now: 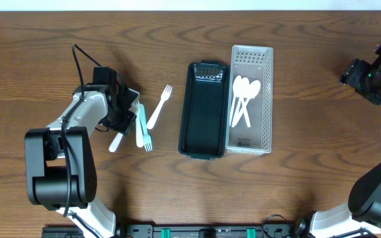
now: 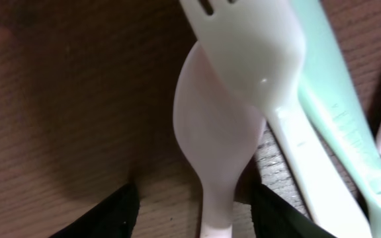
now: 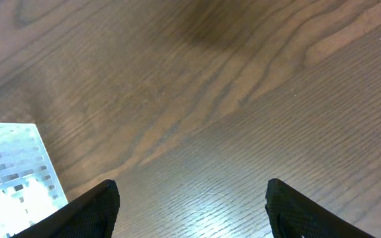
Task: Pack container
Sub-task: 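Reach the left gripper to the white spoon and grasp it, then carry the spoon right into the black tray and release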
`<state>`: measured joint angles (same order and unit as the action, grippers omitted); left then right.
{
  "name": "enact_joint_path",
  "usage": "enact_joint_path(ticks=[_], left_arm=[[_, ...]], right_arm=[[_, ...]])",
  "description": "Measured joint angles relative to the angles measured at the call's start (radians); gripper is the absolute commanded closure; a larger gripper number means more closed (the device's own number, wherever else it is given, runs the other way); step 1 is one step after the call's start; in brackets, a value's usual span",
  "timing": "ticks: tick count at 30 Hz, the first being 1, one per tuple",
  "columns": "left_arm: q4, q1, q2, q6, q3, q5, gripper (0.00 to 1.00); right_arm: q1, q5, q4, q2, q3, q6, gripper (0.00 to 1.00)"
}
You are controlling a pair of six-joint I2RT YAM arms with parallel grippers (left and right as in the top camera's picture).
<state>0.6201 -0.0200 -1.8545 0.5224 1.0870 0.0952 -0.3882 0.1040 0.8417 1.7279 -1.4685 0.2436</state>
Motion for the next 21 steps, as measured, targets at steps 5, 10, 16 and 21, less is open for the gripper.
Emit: enact_joint_path(ticks=[5, 10, 16, 21], left_arm=[[0.0, 0.011, 0.0, -0.004, 0.0, 0.006, 0.86], [0.015, 0.013, 0.0, -0.028, 0.002, -0.003, 0.92], [0.172, 0.013, 0.024, -0.055, 0.031, -0.038, 0.91], [0.284, 0.021, 0.141, -0.112, 0.129, -0.049, 0.91]], right_arm=[[0.0, 0.0, 0.003, 0.0, 0.0, 0.0, 0.27], [0.0, 0.0, 0.003, 0.0, 0.0, 0.0, 0.27], [0.0, 0.0, 0.003, 0.0, 0.0, 0.0, 0.28], [0.0, 0.0, 0.003, 0.0, 0.0, 0.0, 0.28]])
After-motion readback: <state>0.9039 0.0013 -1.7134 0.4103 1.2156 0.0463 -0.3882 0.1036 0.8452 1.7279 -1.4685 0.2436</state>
